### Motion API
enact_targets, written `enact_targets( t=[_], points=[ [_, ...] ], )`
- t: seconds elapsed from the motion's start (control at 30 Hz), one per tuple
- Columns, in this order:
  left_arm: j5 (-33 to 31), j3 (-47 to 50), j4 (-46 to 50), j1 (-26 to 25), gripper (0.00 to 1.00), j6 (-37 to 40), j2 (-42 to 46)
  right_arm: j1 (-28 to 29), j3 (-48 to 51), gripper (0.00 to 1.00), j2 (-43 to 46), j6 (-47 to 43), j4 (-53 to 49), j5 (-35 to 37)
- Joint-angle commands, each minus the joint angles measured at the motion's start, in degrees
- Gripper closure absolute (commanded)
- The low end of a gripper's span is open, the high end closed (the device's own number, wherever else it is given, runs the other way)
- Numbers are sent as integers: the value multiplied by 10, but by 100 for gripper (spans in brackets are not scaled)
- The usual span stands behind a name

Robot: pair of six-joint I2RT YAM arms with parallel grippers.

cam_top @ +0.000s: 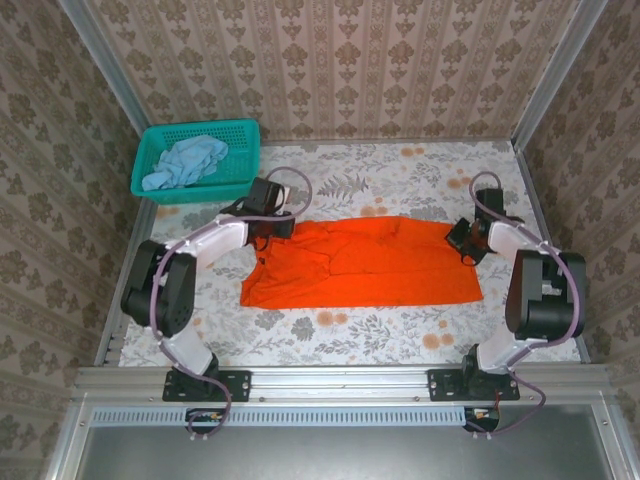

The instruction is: Fold and stack the t-shirts

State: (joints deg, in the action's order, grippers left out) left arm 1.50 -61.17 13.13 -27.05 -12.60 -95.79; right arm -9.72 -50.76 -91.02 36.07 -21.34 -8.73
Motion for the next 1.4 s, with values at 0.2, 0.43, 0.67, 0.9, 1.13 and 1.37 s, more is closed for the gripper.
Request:
enact_targets(
  t=[0.2,0.43,0.67,0.9,1.13,1.37],
  points=[
    [-25,-93,133,5,46,-59,16,-2,62,100,12,56,33,-18],
    [103,-300,344,23,48,-93,-162,-1,61,100,10,53,42,-23],
    [100,-369,466,-10,44,-55,-207,-2,63,100,11,56,45,-33],
    [91,-337,484,-27,34,19,-180,-2,64,100,14,59,45,-37],
    [-14,-397,533,-63,36,81,-232,-2,61,100,7,59,48,-39],
    [-72,-410,542,-88,40,118,-248,-2,57,100,4,60,48,-39]
  ],
)
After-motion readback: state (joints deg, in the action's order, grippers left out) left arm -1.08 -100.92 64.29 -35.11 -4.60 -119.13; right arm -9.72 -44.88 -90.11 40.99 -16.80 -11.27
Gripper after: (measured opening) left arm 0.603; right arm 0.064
